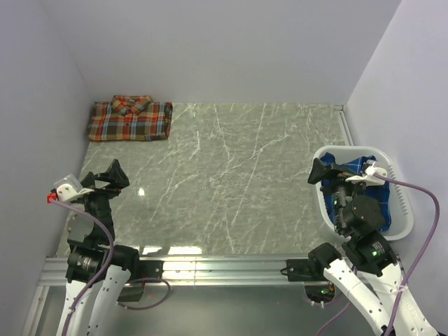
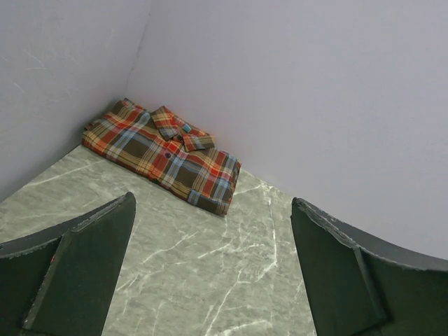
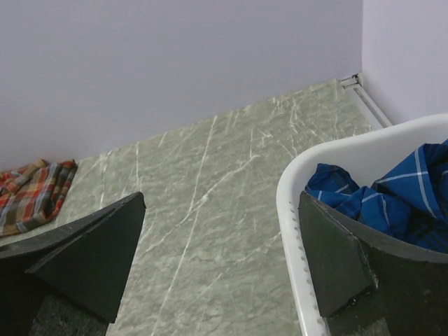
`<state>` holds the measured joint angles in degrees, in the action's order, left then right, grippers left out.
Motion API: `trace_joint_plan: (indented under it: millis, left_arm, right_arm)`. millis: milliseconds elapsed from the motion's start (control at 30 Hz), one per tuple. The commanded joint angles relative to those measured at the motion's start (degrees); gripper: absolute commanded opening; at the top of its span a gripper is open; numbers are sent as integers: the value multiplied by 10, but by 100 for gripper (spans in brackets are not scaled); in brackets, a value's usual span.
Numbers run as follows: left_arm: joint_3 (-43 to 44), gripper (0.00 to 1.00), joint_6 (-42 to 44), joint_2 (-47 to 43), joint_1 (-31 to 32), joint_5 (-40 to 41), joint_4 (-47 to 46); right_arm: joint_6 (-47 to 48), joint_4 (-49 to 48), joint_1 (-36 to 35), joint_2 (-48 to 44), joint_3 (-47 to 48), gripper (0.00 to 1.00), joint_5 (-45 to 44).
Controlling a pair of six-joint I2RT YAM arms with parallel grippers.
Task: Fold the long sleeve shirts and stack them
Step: Grab the shirt from the pile
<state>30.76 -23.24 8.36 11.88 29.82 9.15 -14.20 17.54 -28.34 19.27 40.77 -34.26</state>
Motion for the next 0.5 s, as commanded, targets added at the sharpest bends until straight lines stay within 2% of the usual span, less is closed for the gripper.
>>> trace_joint_plan:
  millis: [0, 200, 333, 467]
  left_arm:
    - [0, 99, 0, 4, 2, 5, -21]
    - [-2, 99, -10, 5, 2, -3, -20]
    - [-3, 99, -14, 5, 2, -13, -19]
    - [-5, 99, -23, 5, 5, -17, -15]
  right_arm:
    - [-1, -16, 0, 13, 7, 97, 5]
    - [-15, 23, 2, 79, 49, 100, 23]
    - [-36, 62, 2, 163, 91, 100, 53]
    - [-79, 124, 3, 258, 147, 100, 31]
